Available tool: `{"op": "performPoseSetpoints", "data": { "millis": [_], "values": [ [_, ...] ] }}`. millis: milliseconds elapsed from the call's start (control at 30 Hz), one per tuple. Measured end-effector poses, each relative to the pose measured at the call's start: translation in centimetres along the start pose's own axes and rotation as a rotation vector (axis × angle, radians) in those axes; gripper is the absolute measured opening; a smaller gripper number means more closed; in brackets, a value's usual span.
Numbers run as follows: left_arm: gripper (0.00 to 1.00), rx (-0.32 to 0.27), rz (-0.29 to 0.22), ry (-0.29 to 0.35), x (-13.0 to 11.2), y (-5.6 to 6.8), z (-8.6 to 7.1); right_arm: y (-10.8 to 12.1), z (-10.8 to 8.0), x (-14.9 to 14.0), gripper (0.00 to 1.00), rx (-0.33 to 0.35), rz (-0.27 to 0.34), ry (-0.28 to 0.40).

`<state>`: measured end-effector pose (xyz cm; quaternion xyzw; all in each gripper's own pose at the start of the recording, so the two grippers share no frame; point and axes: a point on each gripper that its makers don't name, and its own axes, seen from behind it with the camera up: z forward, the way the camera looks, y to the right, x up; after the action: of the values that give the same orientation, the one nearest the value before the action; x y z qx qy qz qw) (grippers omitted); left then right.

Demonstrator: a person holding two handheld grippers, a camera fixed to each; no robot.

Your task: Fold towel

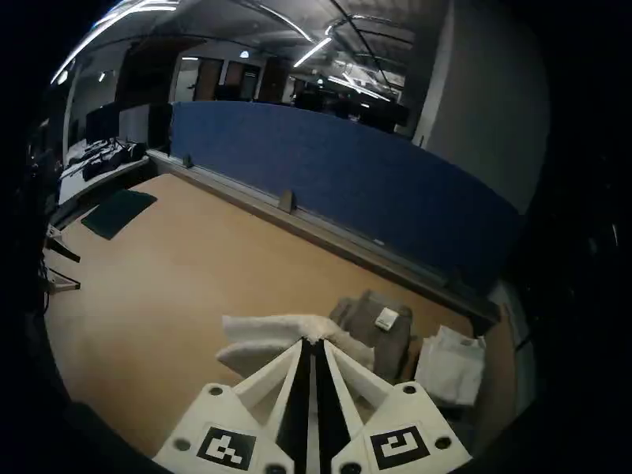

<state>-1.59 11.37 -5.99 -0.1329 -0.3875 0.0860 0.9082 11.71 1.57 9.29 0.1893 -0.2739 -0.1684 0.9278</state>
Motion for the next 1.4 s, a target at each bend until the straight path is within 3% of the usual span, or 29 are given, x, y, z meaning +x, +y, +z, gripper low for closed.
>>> {"op": "performPoseSetpoints", "data": {
  "millis": [300, 533, 967, 1400],
  "values": [
    [0.94, 0.004, 0.008, 0.0, 0.6, 0.3, 0.3, 0.8, 0.8, -1.3, 0.04, 0.002, 0.011, -0.016],
    [0.94, 0.003, 0.017, 0.0, 0.7, 0.6, 0.3, 0.5, -0.4, -5.2, 0.04, -0.003, 0.021, -0.073],
    [0.94, -0.005, 0.035, -0.009, 0.3, 1.5, 0.0, 1.9, -5.7, -15.5, 0.04, -0.09, 0.22, -0.154],
    [0.94, -0.001, 0.058, -0.014, -0.2, 2.2, -0.3, 2.7, -6.3, -23.9, 0.04, -0.179, 0.299, -0.273]
  ]
}}
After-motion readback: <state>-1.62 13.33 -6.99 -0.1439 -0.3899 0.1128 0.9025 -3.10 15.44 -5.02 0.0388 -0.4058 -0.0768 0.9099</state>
